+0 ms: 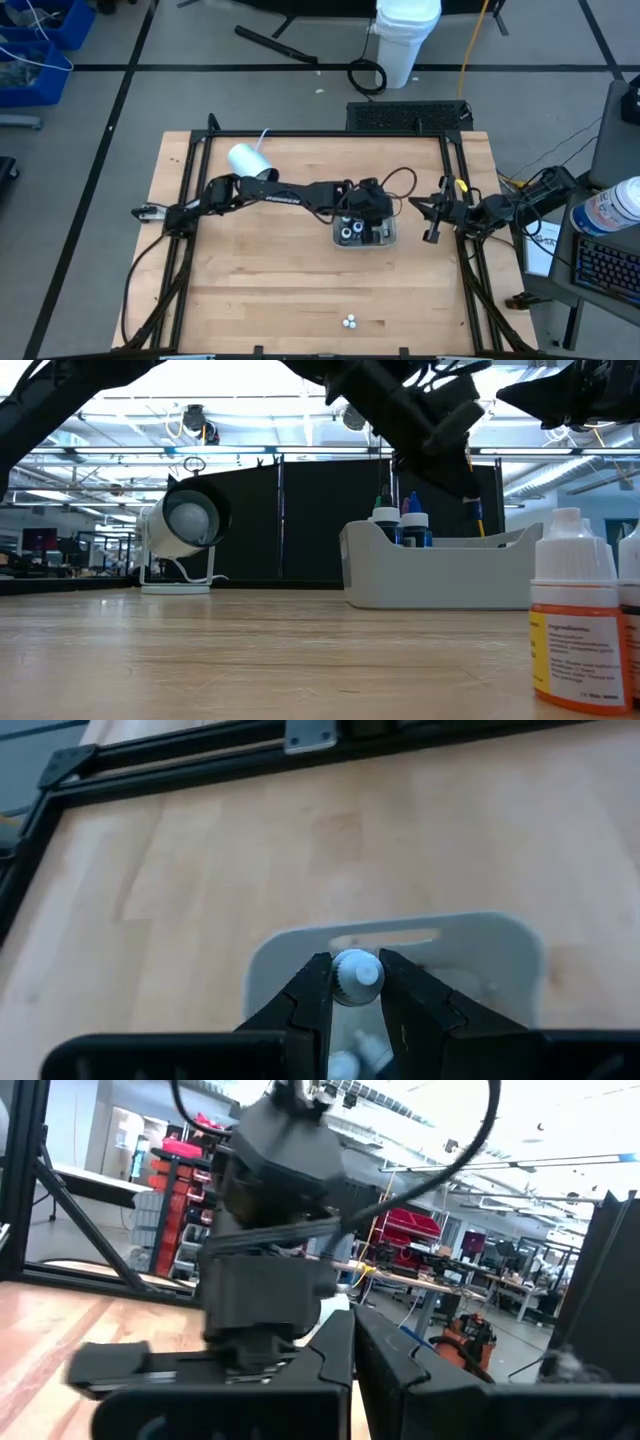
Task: Pick & Place food coloring
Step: Put the small blue food coloring bottle into the gray bin
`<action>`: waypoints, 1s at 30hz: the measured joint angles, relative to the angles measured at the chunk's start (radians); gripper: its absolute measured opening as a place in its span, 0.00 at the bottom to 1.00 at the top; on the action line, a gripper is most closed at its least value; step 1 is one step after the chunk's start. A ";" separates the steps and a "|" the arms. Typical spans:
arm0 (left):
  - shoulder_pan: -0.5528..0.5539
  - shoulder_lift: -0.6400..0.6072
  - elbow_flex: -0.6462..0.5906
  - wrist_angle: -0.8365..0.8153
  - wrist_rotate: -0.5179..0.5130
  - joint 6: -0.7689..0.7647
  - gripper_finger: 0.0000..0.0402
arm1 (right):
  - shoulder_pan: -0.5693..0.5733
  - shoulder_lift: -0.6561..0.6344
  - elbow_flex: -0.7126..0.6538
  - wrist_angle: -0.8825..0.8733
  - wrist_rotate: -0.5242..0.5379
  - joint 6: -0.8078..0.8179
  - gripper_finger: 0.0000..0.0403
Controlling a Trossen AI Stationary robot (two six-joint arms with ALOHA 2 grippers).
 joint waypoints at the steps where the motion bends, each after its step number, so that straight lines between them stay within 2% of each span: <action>1: -0.005 0.000 0.000 0.006 0.000 -0.009 0.19 | 0.000 0.000 0.000 0.001 0.000 0.001 0.01; 6: -0.028 -0.001 0.000 0.052 -0.002 -0.070 0.19 | 0.000 0.000 0.000 0.002 -0.001 0.002 0.01; 13: -0.054 -0.002 0.005 0.016 -0.088 -0.081 0.19 | 0.000 0.000 0.000 0.001 -0.001 0.006 0.01; 19: -0.052 -0.007 0.112 -0.102 -0.109 -0.074 0.19 | 0.000 0.000 0.000 0.005 -0.002 0.010 0.01; 24: -0.039 -0.004 0.165 -0.132 -0.101 -0.039 0.19 | 0.000 0.000 0.000 0.022 -0.002 0.028 0.01; 30: -0.025 0.023 0.136 -0.138 -0.089 -0.073 0.19 | 0.000 0.000 0.000 0.024 -0.002 0.024 0.01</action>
